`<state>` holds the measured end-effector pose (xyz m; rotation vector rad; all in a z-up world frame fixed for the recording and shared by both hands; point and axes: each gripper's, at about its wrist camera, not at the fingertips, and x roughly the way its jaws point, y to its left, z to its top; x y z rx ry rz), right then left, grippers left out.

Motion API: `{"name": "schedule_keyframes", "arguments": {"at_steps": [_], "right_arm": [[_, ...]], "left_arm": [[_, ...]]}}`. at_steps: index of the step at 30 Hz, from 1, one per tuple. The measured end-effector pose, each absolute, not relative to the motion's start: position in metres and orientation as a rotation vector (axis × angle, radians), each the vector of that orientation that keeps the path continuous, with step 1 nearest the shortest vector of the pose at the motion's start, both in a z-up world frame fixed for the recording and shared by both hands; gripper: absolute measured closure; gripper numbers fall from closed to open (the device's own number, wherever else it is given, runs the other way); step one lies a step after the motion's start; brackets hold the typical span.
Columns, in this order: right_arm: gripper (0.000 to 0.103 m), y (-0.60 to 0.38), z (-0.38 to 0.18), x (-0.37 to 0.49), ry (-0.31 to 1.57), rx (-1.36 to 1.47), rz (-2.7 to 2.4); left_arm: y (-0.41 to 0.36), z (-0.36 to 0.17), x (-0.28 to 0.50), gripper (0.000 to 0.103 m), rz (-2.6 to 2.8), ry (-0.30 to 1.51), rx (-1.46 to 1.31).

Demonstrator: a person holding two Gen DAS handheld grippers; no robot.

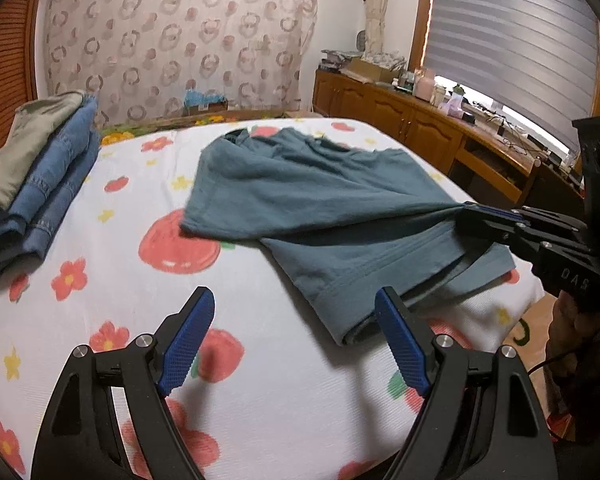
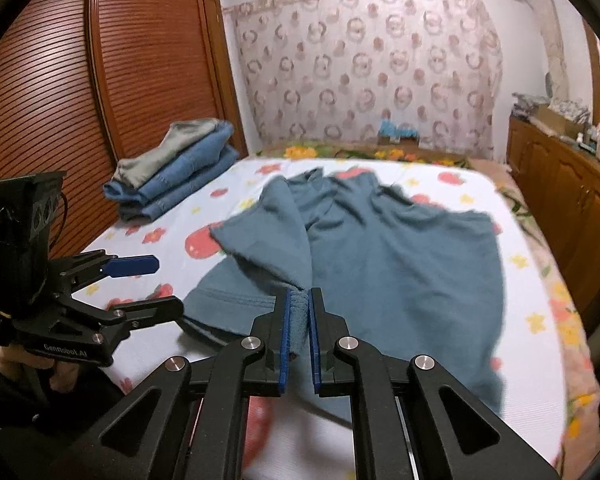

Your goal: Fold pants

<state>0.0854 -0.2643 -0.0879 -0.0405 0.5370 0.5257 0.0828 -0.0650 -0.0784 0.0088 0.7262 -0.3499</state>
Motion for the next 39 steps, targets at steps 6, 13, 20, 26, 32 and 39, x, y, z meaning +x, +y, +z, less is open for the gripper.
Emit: {"name": "schedule_keyframes", "arguments": {"at_steps": [6,13,20,26,32,39], "right_arm": [[0.095,-0.285,-0.085,0.075,0.507,-0.011,0.498],[0.095,-0.293,-0.085,0.063,0.484,-0.004,0.465],[0.095,-0.299,-0.082,0.047,0.468,0.004,0.429],[0.095,-0.299,-0.083,0.036,0.466,0.012,0.406],[0.095,-0.301,-0.082,0.028,0.467,0.015,0.383],[0.095,-0.299,-0.091,0.029,0.516,0.023,0.353]], "left_arm": [[-0.075,-0.07,0.09,0.02,-0.366,0.718,0.013],[-0.094,-0.069,0.1,0.02,-0.391,0.731,0.037],[-0.11,-0.069,0.1,0.02,-0.409,0.742,0.066],[-0.114,-0.069,0.101,0.02,-0.412,0.744,0.07],[-0.118,-0.073,0.101,0.02,-0.414,0.755,0.081],[-0.118,-0.079,0.101,0.02,-0.418,0.771,0.087]]}}
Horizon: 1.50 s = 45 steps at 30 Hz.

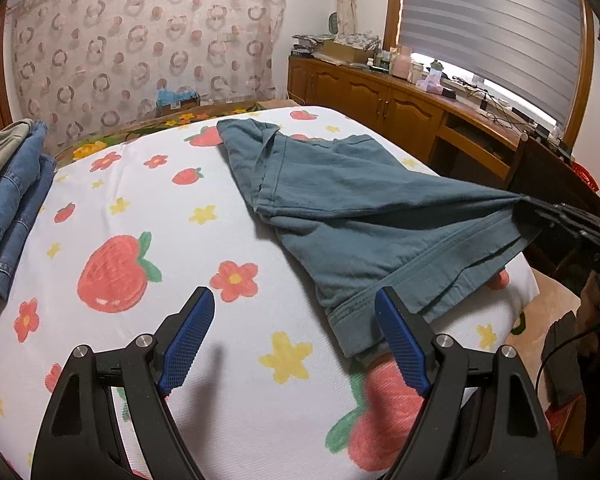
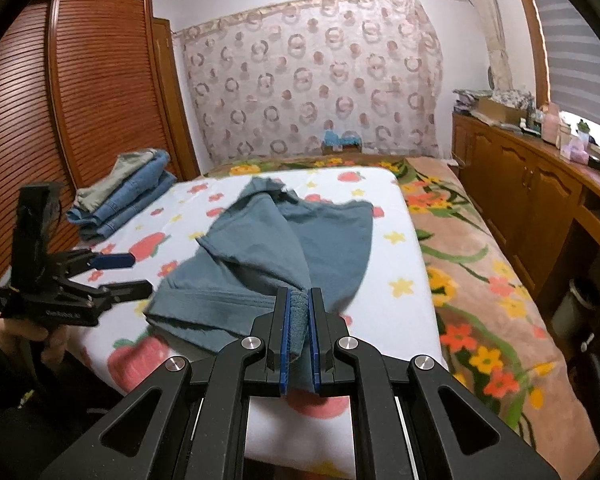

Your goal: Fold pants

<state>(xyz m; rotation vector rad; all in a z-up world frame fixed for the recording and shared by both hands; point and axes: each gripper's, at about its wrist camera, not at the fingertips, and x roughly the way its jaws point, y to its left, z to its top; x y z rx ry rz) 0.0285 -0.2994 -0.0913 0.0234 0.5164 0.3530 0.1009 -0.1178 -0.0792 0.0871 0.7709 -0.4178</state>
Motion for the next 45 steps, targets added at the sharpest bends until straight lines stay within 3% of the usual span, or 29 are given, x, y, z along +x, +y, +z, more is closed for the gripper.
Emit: {"name": "schedule_keyframes", "arguments": {"at_steps": [13,21,33,45], "right_arm": [[0.095,-0.303,-0.089,0.046,0.593,0.029,0.322],[0.074,-0.305,-0.084,0.049,0.603,0.023,0.288],[0.069,-0.295,-0.074,0.048,0.569,0.006,0.316],[0.068,-0.255,-0.065,0.089,0.59,-0.063,0.42]], "left_arm": [[-0.111,-0.086,0.103,0.02,-0.401,0.793,0.082],[-0.113,-0.094,0.104,0.02,-0.404,0.819,0.085],[-0.115,-0.1,0.102,0.02,-0.418,0.835,0.087],[-0.09,-0.072,0.122,0.02,-0.39,0.77,0.053]]}}
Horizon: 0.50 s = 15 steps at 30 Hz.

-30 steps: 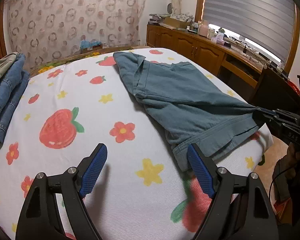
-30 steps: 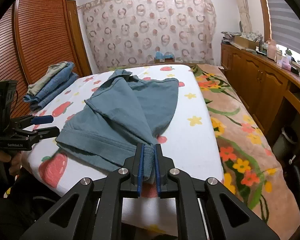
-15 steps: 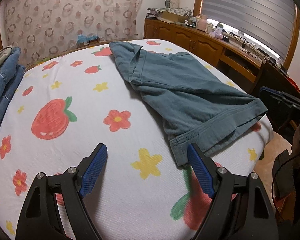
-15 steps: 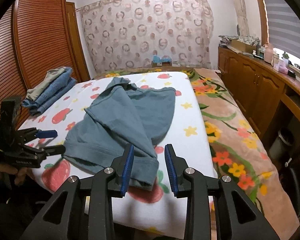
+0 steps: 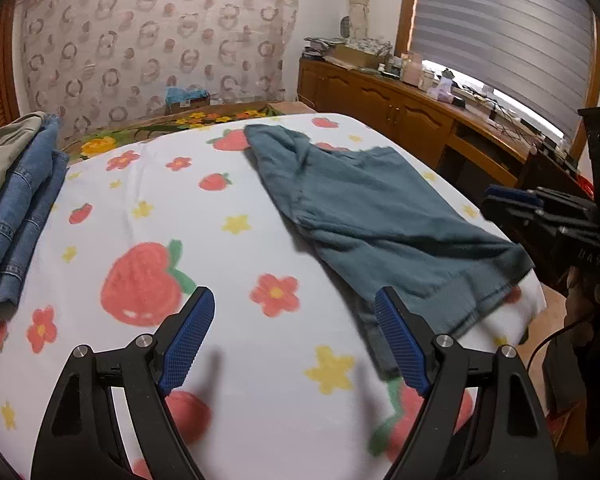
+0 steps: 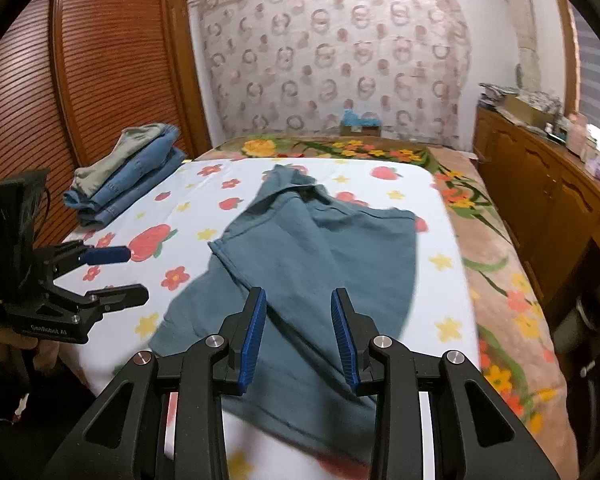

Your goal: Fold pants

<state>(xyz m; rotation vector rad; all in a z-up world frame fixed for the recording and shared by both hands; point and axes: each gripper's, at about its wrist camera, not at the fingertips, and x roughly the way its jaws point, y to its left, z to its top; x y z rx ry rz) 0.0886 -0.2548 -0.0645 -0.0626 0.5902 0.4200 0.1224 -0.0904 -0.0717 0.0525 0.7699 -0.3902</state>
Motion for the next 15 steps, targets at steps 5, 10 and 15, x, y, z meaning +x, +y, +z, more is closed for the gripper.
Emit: {"name": "schedule_keyframes", "arguments": {"at_steps": [5,10,15], "right_arm": [[0.068,-0.245,-0.064,0.108,0.612,-0.091,0.472],[0.068,-0.239,-0.061,0.131,0.636,-0.112,0.504],[0.068,-0.232,-0.067,0.153,0.675,-0.126,0.532]], "left_arm": [[-0.08,-0.065,0.138,0.02,-0.379,0.758,0.053],[-0.073,-0.062,0.158,0.02,-0.377,0.751,0.067],[-0.063,-0.065,0.178,0.02,-0.376,0.754,0.061]]}}
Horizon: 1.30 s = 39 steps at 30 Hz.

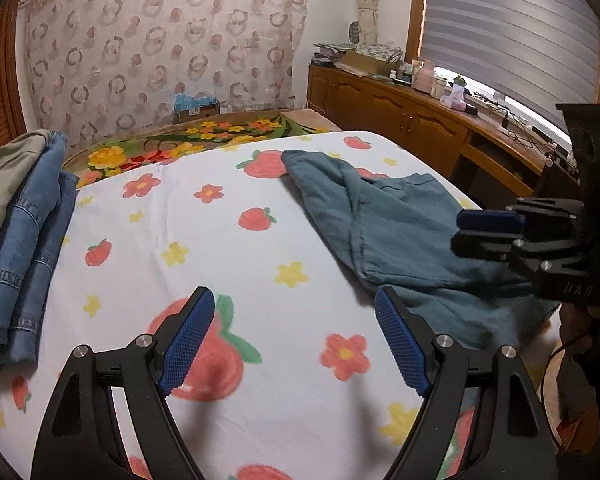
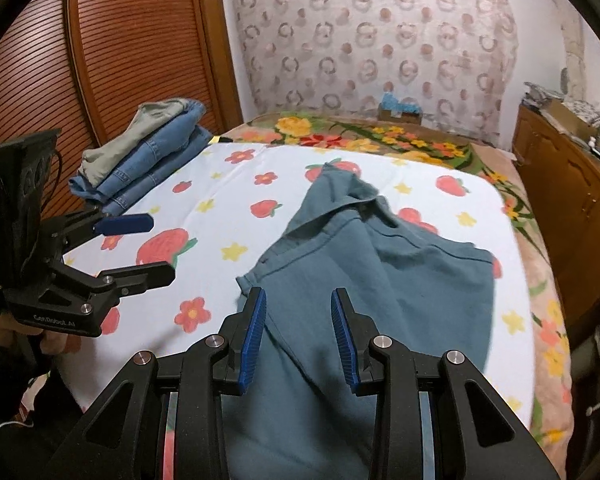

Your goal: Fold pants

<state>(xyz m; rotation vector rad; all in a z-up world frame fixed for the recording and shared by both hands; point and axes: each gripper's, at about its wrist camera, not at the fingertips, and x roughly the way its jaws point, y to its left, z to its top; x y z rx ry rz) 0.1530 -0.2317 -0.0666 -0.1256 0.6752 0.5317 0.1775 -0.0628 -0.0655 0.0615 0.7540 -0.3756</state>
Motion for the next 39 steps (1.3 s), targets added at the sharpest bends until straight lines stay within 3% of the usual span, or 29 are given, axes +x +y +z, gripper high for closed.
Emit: {"name": "schedule_keyframes", "arguments": {"at_steps": [20,21,24,39], "right_arm": [[0.069,-0.187,-0.087,0.195,0.801,-0.292,0.602],[0.081,-0.183,-0.088,0.197,0.803,-0.298,0.606],[0.094,-0.173,-0.086,0.201,0.802,-0.303,0.597],[0.098,-0.206,-0.06,0.196,0.728,-0.175,0.587]], "left_arm": [[-0.046,-0.078,0.187,0.02,-0.386,0.743,0.026],[-0.046,-0.078,0.187,0.02,-0.386,0.743,0.026],[-0.046,-0.078,0.187,0.02,-0.382,0.744,0.032],[-0.047,-0.081,0.187,0.02,-0.365,0.762,0.038]]}}
